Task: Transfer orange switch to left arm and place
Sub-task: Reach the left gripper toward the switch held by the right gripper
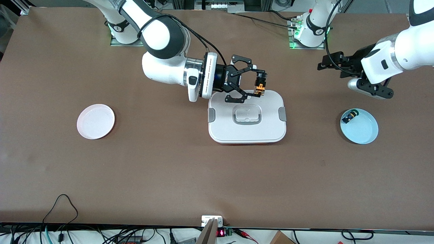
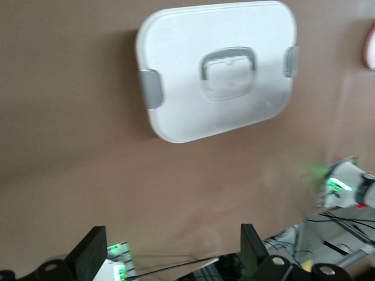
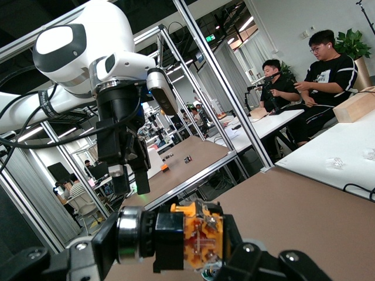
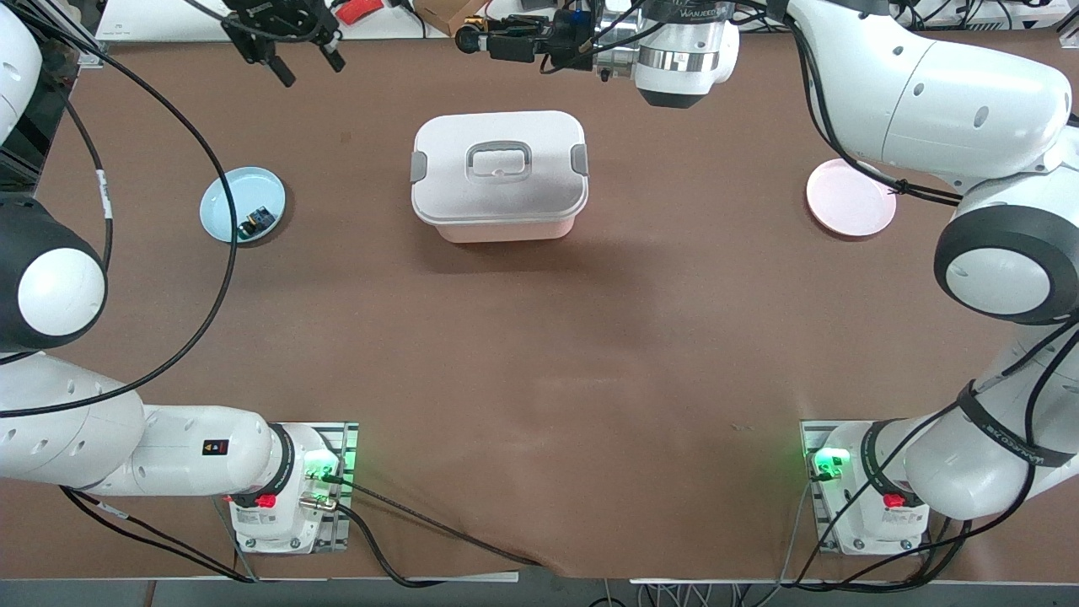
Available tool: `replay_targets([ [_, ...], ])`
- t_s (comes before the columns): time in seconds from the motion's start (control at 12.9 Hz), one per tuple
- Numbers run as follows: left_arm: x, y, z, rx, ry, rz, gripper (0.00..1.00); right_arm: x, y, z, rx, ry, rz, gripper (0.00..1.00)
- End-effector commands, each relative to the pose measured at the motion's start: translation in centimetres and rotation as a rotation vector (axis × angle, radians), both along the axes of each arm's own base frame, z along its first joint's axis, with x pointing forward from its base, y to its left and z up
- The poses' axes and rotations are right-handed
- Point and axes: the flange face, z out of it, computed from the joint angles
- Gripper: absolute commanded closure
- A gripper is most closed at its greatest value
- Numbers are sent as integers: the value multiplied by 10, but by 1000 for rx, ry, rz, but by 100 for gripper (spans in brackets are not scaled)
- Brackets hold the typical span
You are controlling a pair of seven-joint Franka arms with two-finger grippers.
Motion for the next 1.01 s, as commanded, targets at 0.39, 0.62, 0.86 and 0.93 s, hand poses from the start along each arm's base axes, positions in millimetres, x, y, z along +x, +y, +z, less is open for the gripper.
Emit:
replay_targets([
  [0.39, 41, -21, -20, -440, 62, 293, 0, -6, 16, 0, 6, -27, 0, 100],
  [0.62, 44, -30, -31, -479, 118, 355, 0, -6, 16, -1, 6, -26, 0, 100],
  [0.86, 42, -45, -53, -501, 173, 407, 0, -6, 16, 1, 6, -30, 2, 100],
  [0.93, 39, -56, -62, -495, 179, 422, 0, -6, 16, 1, 5, -36, 3, 100],
])
